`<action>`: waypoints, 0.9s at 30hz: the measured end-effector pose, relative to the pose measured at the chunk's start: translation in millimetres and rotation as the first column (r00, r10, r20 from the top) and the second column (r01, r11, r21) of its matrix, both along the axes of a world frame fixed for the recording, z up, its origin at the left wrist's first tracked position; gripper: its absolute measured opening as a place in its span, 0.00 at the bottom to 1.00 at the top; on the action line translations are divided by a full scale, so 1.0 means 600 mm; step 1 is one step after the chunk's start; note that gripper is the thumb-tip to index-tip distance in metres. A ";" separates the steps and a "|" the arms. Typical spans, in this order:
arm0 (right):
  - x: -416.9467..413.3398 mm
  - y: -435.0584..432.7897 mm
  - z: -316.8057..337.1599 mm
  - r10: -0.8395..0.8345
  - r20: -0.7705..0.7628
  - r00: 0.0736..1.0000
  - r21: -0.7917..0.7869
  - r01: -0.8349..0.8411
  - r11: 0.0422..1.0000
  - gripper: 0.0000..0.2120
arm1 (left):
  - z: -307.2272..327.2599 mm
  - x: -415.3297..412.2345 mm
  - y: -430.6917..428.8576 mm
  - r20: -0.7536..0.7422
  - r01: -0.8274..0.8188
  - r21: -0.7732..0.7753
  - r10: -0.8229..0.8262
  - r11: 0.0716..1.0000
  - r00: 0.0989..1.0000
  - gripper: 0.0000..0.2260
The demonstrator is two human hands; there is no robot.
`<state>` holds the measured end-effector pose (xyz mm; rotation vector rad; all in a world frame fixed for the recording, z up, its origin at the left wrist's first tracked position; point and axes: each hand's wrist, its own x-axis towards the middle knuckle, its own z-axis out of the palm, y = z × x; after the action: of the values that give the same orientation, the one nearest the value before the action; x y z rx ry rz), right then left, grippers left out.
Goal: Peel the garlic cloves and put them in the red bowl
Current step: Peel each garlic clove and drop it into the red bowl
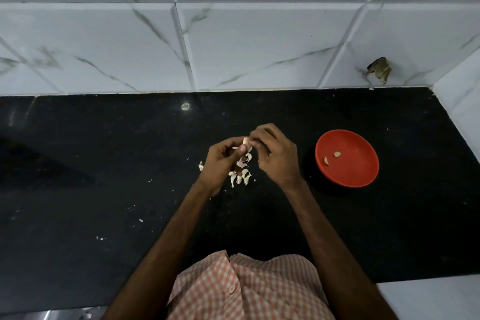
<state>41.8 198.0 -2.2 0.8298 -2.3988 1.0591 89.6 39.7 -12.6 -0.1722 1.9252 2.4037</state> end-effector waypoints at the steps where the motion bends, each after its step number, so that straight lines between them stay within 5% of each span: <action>1: 0.000 0.000 -0.001 0.016 0.009 1.000 -0.012 -0.016 1.000 0.03 | 0.001 0.000 0.002 0.008 0.001 0.026 -0.001 1.000 1.000 0.09; 14: -0.005 0.003 0.013 0.125 0.171 0.977 -0.202 -0.089 0.975 0.06 | 0.001 -0.004 -0.007 -0.038 -0.114 0.016 0.115 0.993 0.993 0.09; 23: -0.015 -0.001 0.023 0.244 0.405 0.881 -0.195 -0.177 0.965 0.06 | -0.001 0.001 -0.008 -0.023 -0.019 0.002 0.019 1.000 1.000 0.07; 27: -0.024 0.002 0.027 0.285 0.483 0.828 -0.047 -0.300 0.953 0.09 | -0.005 0.002 -0.007 0.041 0.034 0.059 -0.037 0.998 0.998 0.07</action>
<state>27.5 198.9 13.8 1.0759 -2.7597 1.5068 91.0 35.6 -15.8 -0.1822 1.8232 2.4100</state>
